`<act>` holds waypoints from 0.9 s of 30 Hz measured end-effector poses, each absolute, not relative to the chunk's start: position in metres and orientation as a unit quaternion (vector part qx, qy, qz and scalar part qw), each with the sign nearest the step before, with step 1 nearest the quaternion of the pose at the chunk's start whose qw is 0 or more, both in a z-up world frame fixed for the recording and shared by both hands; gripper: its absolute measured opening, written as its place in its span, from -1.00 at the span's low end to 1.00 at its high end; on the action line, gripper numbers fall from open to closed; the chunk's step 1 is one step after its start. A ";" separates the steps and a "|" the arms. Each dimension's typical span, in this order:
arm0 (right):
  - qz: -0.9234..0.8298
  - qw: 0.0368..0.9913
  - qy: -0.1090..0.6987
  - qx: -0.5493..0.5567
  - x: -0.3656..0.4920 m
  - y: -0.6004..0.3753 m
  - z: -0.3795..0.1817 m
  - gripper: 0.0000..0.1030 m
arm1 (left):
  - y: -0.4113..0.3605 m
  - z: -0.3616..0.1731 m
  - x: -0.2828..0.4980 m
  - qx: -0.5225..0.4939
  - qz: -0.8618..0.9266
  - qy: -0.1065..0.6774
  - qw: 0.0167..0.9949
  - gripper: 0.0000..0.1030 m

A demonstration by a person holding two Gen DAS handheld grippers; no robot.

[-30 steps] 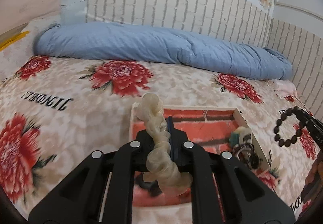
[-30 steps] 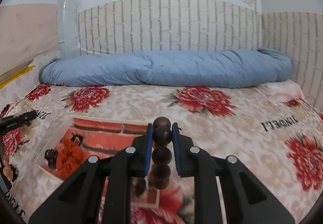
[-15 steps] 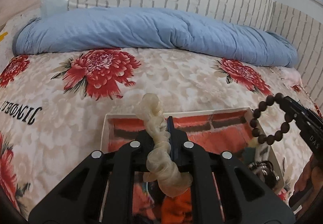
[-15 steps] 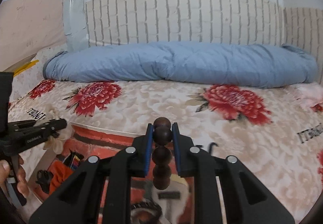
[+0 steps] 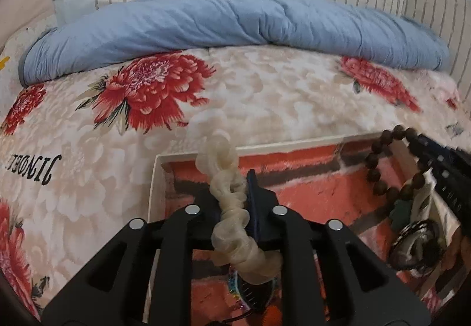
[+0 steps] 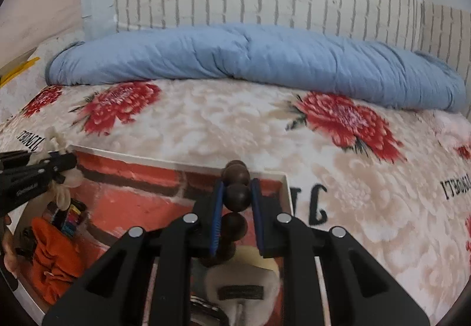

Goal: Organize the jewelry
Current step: 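Lower both items into the tray and open both tools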

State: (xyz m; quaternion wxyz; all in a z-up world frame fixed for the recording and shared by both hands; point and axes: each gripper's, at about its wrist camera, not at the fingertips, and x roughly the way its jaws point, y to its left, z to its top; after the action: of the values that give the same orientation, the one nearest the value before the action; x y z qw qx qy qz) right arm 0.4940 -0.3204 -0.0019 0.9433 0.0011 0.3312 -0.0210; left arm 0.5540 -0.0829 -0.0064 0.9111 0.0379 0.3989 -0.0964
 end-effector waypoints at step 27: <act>-0.031 0.919 0.393 -0.027 0.499 -0.329 -0.021 -0.42 | -0.077 -0.014 0.551 0.050 -0.074 0.436 0.896 0.49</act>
State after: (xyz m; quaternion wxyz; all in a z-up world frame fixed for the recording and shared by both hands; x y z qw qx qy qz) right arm 0.4993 -0.3288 -0.0214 0.9188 -0.0267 0.3926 -0.0312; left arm 0.5513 -0.0767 -0.0145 0.8956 0.0499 0.4359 -0.0737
